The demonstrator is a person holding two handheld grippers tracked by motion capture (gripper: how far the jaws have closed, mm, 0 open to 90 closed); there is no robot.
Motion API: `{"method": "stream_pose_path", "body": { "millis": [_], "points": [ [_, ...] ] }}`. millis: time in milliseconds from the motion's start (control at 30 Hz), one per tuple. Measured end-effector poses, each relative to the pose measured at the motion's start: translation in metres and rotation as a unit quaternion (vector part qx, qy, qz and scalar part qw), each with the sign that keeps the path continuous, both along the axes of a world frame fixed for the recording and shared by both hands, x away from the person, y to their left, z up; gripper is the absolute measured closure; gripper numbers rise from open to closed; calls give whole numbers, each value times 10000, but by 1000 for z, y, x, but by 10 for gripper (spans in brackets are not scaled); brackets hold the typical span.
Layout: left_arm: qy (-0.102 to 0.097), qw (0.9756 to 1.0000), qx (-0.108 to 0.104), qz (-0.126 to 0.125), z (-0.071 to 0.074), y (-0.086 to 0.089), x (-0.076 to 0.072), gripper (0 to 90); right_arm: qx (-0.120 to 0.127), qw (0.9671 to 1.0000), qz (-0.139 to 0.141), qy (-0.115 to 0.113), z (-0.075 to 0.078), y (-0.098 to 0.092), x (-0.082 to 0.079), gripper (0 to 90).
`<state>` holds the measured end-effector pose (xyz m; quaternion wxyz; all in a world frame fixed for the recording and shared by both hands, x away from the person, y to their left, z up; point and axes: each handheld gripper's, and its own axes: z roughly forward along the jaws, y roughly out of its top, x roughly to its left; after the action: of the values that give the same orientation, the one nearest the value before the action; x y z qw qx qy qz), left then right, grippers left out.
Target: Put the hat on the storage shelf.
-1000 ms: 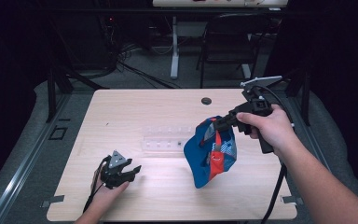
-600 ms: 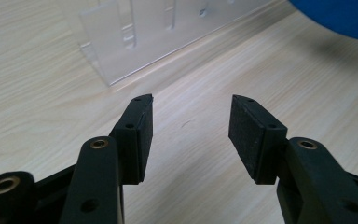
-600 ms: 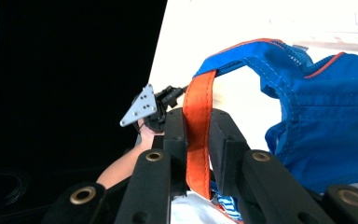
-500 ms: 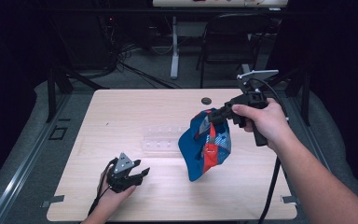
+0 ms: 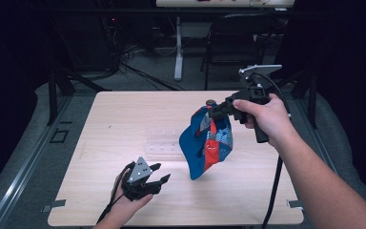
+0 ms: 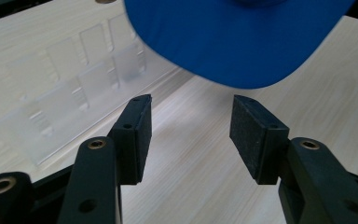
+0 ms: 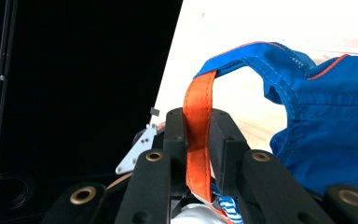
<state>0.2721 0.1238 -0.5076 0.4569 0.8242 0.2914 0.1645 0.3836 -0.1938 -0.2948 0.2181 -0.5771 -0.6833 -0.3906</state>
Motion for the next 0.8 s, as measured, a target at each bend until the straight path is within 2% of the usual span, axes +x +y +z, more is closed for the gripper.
{"method": "stream_pose_path", "body": {
  "millis": [33,200,333,400,467,500,633,800],
  "points": [
    [-34,10000,-26,-49,2,-3,-2,477,-35,10000,67,5,0,0,1,784],
    [-139,9996,-50,-241,10,-18,-7,458,-13,10000,56,-5,2,5,4,784],
    [-153,9991,-58,-404,14,-30,-9,458,-24,10000,51,-22,2,7,5,784],
    [-173,9987,-41,-468,15,-37,-10,458,-17,10000,60,-22,3,8,6,785],
    [-208,9977,65,-637,15,-46,-11,469,19,10000,31,-52,3,9,6,784],
    [-208,9977,65,-637,15,-46,-11,473,19,10000,31,-52,3,9,6,784],
    [-303,9970,234,-672,11,-64,-12,483,38,10000,41,-45,4,9,7,784],
    [-303,9971,397,-575,8,-75,-9,579,83,9999,0,-82,3,10,8,784]
  ]
}}
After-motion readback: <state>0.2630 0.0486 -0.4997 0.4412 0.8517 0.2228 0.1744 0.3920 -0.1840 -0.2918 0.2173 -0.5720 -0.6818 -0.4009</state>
